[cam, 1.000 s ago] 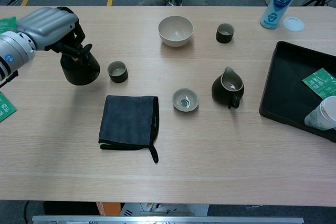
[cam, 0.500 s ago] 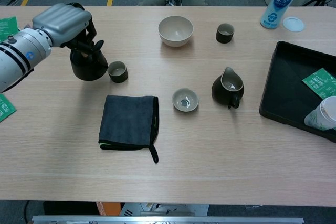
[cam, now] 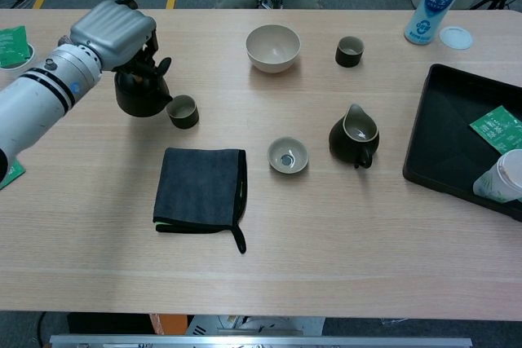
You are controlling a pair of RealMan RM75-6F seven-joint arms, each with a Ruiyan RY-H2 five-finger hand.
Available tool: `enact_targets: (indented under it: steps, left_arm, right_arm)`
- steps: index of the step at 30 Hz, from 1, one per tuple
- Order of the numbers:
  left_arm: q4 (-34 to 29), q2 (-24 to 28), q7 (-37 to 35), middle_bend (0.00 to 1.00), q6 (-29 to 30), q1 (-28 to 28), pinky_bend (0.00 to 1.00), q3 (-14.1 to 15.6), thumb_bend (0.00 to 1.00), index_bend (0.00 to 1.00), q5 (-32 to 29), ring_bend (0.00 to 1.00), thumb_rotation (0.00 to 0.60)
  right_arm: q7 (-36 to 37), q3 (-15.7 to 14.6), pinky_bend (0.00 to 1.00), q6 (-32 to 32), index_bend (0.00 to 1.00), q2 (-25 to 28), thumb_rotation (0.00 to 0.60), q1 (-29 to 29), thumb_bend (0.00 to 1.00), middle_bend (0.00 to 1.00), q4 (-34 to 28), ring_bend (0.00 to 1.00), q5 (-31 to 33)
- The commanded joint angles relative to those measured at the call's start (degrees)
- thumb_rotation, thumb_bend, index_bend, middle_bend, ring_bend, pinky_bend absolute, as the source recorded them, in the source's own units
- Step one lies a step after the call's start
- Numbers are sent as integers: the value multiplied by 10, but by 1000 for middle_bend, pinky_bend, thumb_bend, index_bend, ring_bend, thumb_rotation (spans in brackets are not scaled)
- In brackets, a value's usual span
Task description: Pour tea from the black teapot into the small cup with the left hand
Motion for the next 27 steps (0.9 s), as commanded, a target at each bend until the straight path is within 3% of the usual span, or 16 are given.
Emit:
enact_targets:
  steps: [1, 14, 18, 25, 27]
  left_arm:
    - [13, -9, -3, 986, 5, -1, 110, 0, 448, 853, 5, 825, 255]
    - [80, -51, -16, 986, 27, 1, 109, -5, 448, 852, 35, 823, 258]
    - [91, -59, -25, 985, 28, 4, 109, -5, 448, 851, 45, 823, 338]
    - [95, -69, -30, 983, 30, 8, 110, -6, 448, 849, 54, 821, 368]
    - [98, -73, -29, 983, 32, 8, 109, -7, 449, 849, 57, 821, 428]
  right_arm:
    - [1, 0, 284, 0, 316, 0, 600, 0, 108, 344, 1, 225, 0]
    - [4, 1, 284, -1, 316, -1, 600, -2, 108, 344, 5, 225, 2]
    - [5, 1, 284, -2, 316, -1, 600, -2, 108, 344, 6, 225, 3]
    - [7, 2, 284, -2, 317, -2, 600, -2, 108, 344, 7, 225, 3]
    - [7, 2, 284, -2, 316, -2, 600, -3, 108, 344, 8, 225, 4]
